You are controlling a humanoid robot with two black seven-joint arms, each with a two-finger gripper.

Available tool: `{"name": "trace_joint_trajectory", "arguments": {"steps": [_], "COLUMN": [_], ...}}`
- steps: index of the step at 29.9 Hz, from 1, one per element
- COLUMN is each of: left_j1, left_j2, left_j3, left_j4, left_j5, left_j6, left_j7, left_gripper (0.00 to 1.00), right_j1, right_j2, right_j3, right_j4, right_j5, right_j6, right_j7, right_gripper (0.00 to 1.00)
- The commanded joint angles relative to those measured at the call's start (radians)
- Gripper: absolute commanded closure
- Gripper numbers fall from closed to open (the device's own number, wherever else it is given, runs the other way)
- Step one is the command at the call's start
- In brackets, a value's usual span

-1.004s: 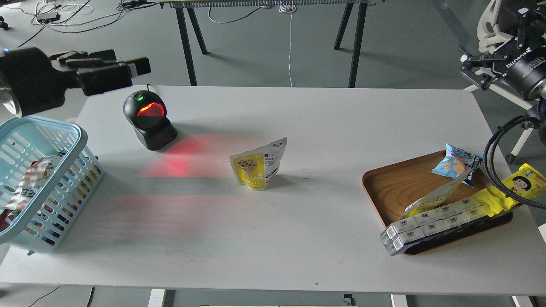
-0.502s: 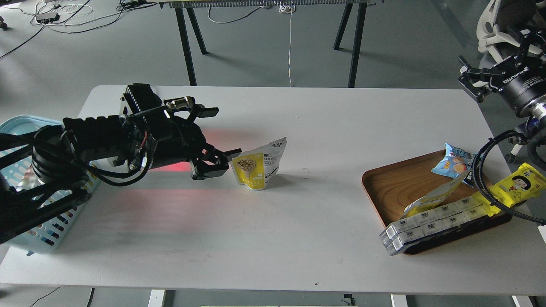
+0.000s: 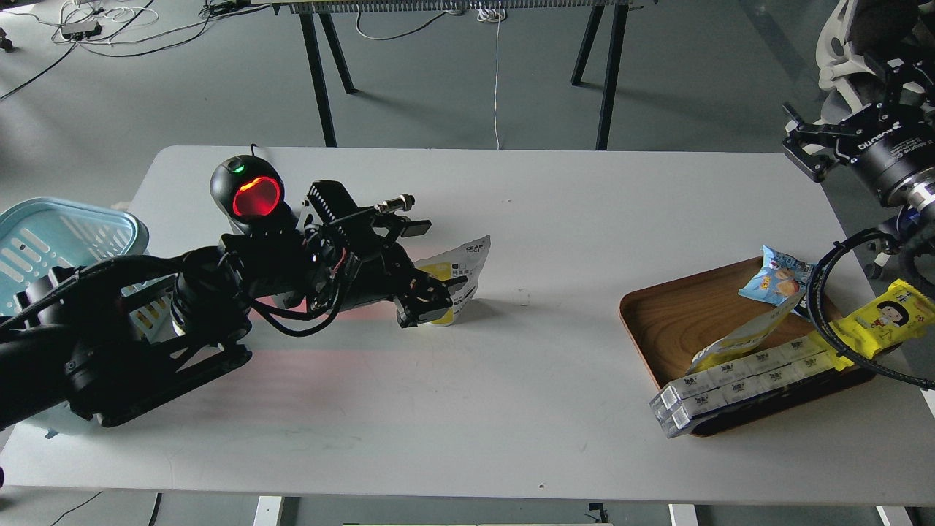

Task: Scan snack and place in basket
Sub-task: 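Reach the left gripper to the yellow packet and grasp it, then lift the yellow packet with the left gripper past the scanner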

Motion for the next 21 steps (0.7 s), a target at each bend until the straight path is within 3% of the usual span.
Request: {"name": "trace_joint_trajectory", "arguments": {"steps": [1, 4, 9, 12, 21], "left_j1": [0.005, 0.005, 0.005, 0.005, 0.003], "left_j2": [-0.004, -0.002, 0.001, 0.012, 0.076], "left_j3": [0.000, 0.000, 0.000, -0.001, -0.009], "left_j4": [0.017, 0.019, 0.019, 0.017, -0.013], "left_j5": [0.000, 0.000, 0.000, 0.000, 0.000], "left_j6": [-0.002, -0.023, -0.046, -0.045, 0.049], "left_j7": [-0.001, -0.001, -0.009, -0.010, -0.035], "left_gripper": [0.56, 0.74, 0.93, 0.98, 0.99], "right_j1": [0.000, -0.005, -0.005, -0.006, -0.006], "right_j2": [0.004, 0.007, 0.027, 0.027, 0.030], "right_j3": [0.000, 0.000, 0.002, 0.000, -0.005], "right_j4": [-0.001, -0.001, -0.001, -0.001, -0.001], "right_j5": [0.001, 0.001, 0.001, 0.001, -0.002], "right_j6": [0.000, 0.000, 0.000, 0.000, 0.000], "right_j7": [0.001, 0.001, 0.003, 0.003, 0.001], "right_gripper": [0.00, 0.00, 0.00, 0.00, 0.00]}}
